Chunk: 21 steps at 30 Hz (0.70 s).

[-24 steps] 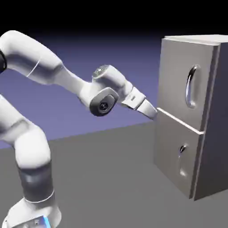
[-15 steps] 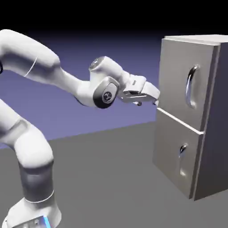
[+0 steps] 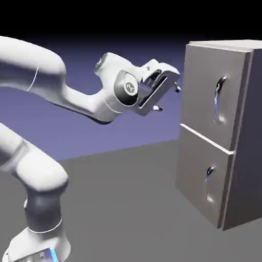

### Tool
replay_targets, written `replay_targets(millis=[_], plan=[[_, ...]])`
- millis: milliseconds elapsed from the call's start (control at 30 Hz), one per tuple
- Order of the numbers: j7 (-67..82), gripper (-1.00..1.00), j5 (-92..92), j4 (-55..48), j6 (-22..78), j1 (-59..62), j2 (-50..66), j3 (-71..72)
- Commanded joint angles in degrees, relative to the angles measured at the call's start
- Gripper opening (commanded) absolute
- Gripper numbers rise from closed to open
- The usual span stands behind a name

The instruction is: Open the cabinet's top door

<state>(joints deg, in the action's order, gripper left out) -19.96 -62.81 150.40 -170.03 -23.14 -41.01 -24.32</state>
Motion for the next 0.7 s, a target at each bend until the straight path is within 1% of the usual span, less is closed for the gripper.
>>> replay_targets(millis=[0,667], plan=[[0.9,1.00,-2.5,-0.4,0.2,-0.9,-0.3,-1.0],[18.7,1.00,-52.3,-8.8,3.3,-18.7,-7.0,-20.3]])
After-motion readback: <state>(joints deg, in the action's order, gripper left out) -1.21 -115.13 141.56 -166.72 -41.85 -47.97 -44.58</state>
